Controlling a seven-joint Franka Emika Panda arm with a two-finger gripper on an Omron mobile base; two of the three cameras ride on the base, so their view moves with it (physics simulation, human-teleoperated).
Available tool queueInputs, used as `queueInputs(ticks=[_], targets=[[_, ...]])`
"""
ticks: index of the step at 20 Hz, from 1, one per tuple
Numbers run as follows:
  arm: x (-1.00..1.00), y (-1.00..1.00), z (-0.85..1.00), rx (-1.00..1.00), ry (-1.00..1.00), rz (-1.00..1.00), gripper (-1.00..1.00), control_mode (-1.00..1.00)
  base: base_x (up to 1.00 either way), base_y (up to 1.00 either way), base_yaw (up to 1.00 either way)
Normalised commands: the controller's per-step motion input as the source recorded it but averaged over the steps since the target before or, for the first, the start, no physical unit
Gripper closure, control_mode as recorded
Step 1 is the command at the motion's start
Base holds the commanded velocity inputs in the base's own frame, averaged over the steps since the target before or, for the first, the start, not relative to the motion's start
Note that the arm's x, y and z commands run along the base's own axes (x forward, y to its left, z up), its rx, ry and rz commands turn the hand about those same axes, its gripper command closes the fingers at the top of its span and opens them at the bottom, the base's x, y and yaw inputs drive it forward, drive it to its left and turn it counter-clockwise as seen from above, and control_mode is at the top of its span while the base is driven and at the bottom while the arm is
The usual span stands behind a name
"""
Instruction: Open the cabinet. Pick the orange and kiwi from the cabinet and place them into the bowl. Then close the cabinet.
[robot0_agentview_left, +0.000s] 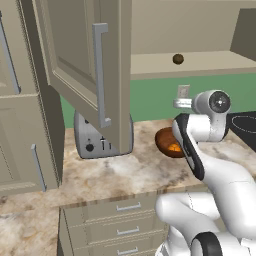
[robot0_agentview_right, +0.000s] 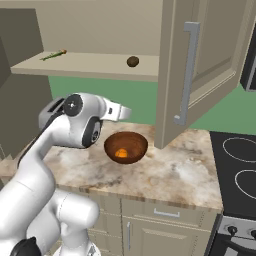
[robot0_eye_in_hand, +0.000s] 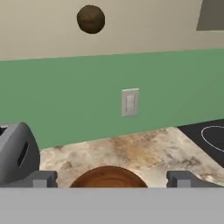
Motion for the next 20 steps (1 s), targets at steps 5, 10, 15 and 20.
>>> queueInputs(ticks=[5, 10, 15, 20], targets=[[-0.41, -0.07, 0.94, 0.00, -0.08, -0.12, -1.00, -1.00, 0.00, 0.00, 0.00], [-0.37, -0.13, 0.89, 0.00, -0.07, -0.10, -1.00, -1.00, 0.00, 0.00, 0.00], [-0.16, -0.03, 0.71, 0.00, -0.04, -0.04, -1.00, -1.00, 0.00, 0.00, 0.00], [0.08, 0.00, 0.17, 0.00, 0.01, 0.00, -1.00, -1.00, 0.00, 0.00, 0.00]])
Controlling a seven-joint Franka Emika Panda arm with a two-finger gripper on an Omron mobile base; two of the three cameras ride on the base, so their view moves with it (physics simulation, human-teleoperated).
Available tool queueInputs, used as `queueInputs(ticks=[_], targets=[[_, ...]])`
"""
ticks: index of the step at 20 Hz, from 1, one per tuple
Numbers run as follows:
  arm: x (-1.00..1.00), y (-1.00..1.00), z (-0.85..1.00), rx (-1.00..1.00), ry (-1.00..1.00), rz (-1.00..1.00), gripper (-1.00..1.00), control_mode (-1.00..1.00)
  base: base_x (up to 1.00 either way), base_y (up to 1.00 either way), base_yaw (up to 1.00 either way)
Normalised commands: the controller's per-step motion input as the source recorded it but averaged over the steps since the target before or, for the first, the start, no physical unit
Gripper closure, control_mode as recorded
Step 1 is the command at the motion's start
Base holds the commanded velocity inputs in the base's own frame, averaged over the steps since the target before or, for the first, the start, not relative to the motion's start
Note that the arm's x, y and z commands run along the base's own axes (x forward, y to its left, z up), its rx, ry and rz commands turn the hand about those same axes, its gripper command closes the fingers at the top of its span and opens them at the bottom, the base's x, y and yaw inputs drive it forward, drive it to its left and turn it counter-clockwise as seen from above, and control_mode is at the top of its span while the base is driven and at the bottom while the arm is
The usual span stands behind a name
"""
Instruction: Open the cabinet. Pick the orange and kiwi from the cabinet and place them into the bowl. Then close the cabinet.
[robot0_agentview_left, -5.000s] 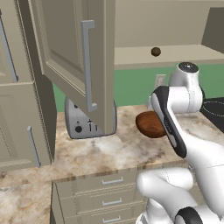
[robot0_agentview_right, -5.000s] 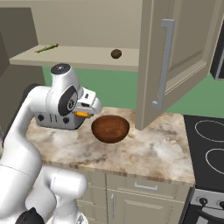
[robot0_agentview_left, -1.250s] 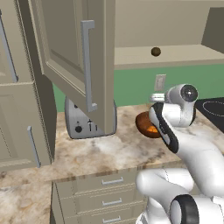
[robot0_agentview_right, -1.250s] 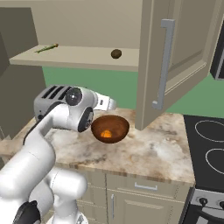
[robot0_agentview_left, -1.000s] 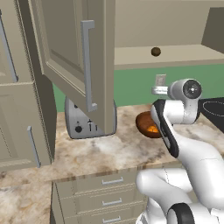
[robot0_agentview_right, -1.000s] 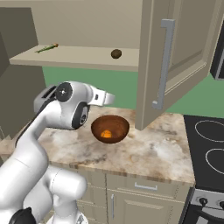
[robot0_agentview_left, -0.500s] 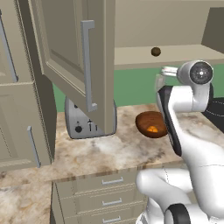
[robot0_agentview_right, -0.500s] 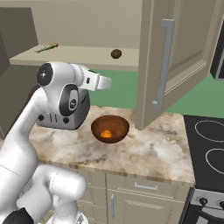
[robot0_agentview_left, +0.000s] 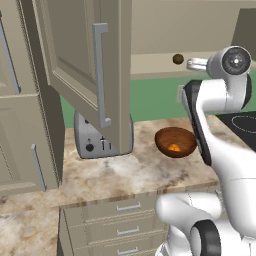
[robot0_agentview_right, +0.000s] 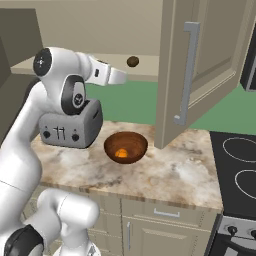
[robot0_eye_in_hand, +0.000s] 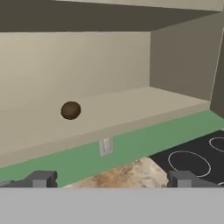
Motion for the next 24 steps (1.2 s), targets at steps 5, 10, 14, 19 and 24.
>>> queueInputs(ticks=[5, 10, 14, 19, 24], targets=[[0.22, 0.00, 0.08, 0.00, 0.01, 0.06, -1.00, -1.00, 0.00, 0.00, 0.00], [0.13, 0.00, 0.00, 0.00, 0.02, 0.20, -1.00, -1.00, 0.00, 0.00, 0.00], [0.03, 0.00, 0.00, 0.00, 0.00, 0.16, -1.00, -1.00, 0.00, 0.00, 0.00], [0.20, 0.00, 0.00, 0.00, 0.01, 0.03, -1.00, -1.00, 0.00, 0.00, 0.00], [0.42, 0.00, 0.00, 0.00, 0.05, 0.00, -1.00, -1.00, 0.00, 0.00, 0.00]])
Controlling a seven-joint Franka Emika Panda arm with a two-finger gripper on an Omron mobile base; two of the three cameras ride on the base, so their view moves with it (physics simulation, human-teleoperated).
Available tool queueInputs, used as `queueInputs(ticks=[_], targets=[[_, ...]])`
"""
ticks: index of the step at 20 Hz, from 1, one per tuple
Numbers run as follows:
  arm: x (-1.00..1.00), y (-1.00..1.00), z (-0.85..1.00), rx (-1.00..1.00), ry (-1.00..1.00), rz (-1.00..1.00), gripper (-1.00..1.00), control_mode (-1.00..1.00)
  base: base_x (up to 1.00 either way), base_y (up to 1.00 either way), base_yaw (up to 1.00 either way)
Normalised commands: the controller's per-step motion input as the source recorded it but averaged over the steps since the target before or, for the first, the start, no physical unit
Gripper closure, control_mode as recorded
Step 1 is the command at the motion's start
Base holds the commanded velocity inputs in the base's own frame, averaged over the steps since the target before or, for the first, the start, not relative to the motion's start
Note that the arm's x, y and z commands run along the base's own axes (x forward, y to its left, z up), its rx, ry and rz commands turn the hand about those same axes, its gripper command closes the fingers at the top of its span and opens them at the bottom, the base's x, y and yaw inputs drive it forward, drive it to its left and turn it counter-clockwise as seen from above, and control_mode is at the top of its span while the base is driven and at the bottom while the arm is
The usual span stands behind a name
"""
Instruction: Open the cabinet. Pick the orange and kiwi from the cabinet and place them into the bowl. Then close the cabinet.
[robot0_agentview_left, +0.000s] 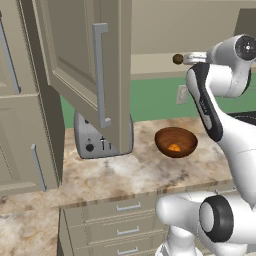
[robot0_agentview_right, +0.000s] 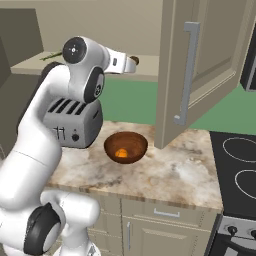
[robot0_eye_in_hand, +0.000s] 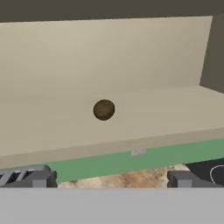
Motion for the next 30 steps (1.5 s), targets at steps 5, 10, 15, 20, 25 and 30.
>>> queueInputs(ticks=[5, 10, 15, 20, 25, 30], targets=[[0.49, 0.00, 0.00, 0.00, 0.03, 0.00, -1.00, -1.00, 0.00, 0.00, 0.00], [0.53, 0.00, -0.01, 0.00, 0.02, 0.00, -1.00, -1.00, 0.00, 0.00, 0.00], [0.48, 0.00, -0.10, 0.00, 0.00, 0.00, -1.00, -1.00, 0.00, 0.00, 0.00], [0.53, 0.00, -0.05, 0.00, 0.01, 0.00, -1.00, -1.00, 0.00, 0.00, 0.00], [0.56, 0.00, 0.00, 0.00, 0.05, 0.00, -1.00, -1.00, 0.00, 0.00, 0.00], [0.38, 0.00, -0.03, 0.00, 0.07, 0.00, -1.00, -1.00, 0.00, 0.00, 0.00]])
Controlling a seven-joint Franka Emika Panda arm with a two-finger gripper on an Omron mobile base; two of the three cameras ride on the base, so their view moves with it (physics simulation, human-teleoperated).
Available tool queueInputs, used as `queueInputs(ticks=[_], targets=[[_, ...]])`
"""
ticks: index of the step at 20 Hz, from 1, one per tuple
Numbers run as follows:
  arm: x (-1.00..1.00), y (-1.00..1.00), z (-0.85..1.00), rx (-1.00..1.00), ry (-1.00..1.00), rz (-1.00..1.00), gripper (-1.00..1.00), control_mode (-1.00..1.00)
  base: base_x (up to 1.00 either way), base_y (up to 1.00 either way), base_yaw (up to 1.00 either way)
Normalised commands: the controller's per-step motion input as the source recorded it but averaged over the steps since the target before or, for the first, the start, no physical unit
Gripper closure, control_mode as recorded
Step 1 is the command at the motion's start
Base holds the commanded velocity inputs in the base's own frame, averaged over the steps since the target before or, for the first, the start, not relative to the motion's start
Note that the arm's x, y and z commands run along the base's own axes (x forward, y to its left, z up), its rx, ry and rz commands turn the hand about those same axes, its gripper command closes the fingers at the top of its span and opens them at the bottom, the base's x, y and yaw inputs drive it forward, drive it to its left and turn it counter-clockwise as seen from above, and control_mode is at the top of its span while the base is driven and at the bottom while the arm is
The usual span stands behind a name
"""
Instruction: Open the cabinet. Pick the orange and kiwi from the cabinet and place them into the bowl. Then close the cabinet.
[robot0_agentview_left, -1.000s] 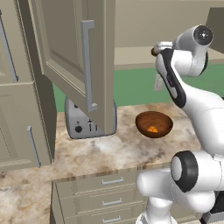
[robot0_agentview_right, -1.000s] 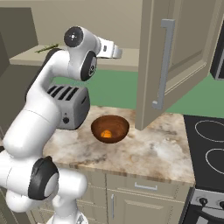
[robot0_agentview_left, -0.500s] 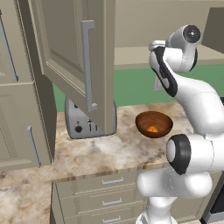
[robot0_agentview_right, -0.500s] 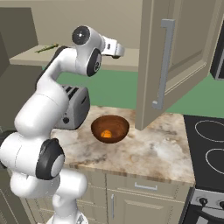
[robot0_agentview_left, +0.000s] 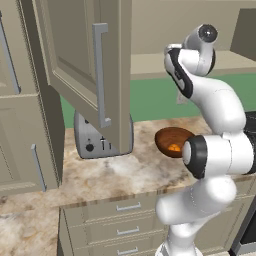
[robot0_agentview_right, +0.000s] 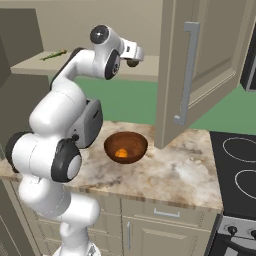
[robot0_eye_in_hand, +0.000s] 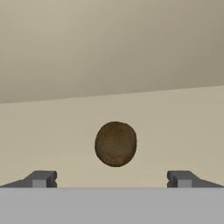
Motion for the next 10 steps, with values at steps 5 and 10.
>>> queueInputs(ticks=[5, 10], targets=[[0.07, 0.00, -0.06, 0.00, 0.00, 0.00, -1.00, -1.00, 0.00, 0.00, 0.00], [0.00, 0.00, -0.30, 0.00, -0.03, 0.00, -1.00, -1.00, 0.00, 0.00, 0.00]])
